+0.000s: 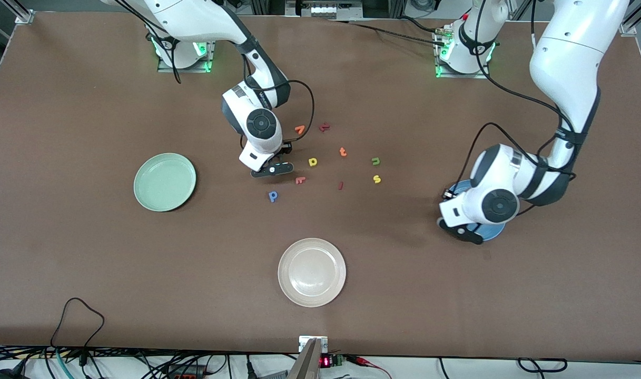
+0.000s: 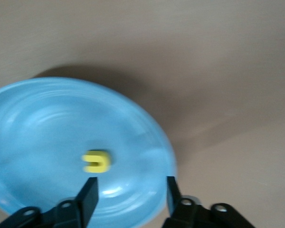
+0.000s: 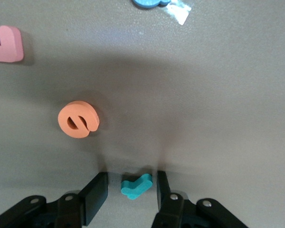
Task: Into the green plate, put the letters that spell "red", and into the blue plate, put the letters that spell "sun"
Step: 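Grasp the yellow s with the left gripper while the right gripper lifts the teal letter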
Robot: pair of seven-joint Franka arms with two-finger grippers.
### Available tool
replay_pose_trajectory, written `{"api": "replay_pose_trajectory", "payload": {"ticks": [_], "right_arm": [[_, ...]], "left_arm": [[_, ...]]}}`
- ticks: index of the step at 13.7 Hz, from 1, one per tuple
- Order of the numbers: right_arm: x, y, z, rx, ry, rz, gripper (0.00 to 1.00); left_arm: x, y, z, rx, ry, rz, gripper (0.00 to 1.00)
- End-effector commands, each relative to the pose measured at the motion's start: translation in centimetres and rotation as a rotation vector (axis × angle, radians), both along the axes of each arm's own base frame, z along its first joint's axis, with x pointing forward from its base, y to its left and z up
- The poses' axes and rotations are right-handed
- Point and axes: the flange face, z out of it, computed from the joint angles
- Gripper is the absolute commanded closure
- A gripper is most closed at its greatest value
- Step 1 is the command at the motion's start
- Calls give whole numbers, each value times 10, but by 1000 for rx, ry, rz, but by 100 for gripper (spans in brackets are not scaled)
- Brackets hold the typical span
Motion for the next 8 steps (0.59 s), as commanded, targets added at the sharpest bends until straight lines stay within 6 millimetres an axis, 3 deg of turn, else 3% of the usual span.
{"api": "replay_pose_trajectory", "payload": {"ticks": [1,6,8], "right_arm": [[-4,-3,-3,11,-13,-20,53],[-1,-3,-1,19,-26,-16,67],[-1,-3,-2,18,-25,-12,70]], "left_arm": [[-23,-78,41,-25,-24,-52,0],[-58,-190,1,-170,-110,-147,0],[-76,-204,-10,-141,-106,-80,0]]}}
